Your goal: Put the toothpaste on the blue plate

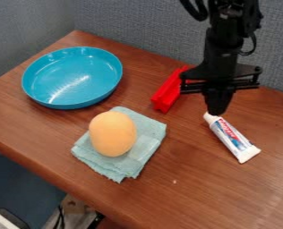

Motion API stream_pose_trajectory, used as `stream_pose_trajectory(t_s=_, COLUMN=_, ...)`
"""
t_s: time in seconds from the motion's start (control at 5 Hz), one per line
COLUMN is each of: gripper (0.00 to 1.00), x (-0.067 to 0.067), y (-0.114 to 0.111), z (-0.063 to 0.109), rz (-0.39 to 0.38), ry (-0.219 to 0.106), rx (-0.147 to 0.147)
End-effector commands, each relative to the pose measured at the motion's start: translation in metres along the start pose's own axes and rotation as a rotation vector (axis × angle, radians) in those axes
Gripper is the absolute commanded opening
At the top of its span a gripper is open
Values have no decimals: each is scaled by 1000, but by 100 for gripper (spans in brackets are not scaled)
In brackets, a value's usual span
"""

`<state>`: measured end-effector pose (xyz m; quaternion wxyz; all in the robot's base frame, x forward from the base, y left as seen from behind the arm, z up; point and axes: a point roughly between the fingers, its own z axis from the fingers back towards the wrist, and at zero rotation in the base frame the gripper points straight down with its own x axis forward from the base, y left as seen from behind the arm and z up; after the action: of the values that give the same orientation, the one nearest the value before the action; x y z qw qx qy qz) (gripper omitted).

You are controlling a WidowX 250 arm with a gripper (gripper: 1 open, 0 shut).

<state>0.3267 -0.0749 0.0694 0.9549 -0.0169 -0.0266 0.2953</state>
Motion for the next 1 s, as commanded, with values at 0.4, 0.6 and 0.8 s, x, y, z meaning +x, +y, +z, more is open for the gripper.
stream_pose_trajectory(t_s=0.4, gripper=0, x=10, y=-2, z=12, rz=36, ry=-21, rx=-35)
stream_pose_trajectory(t_s=0.6, gripper=0, x=11, y=-2, z=12, rz=41, ry=-19, rx=-32)
stream_pose_trajectory(t_s=0.8, gripper=0, x=11, y=-2, z=11, rz=46, ry=-13, rx=-33)
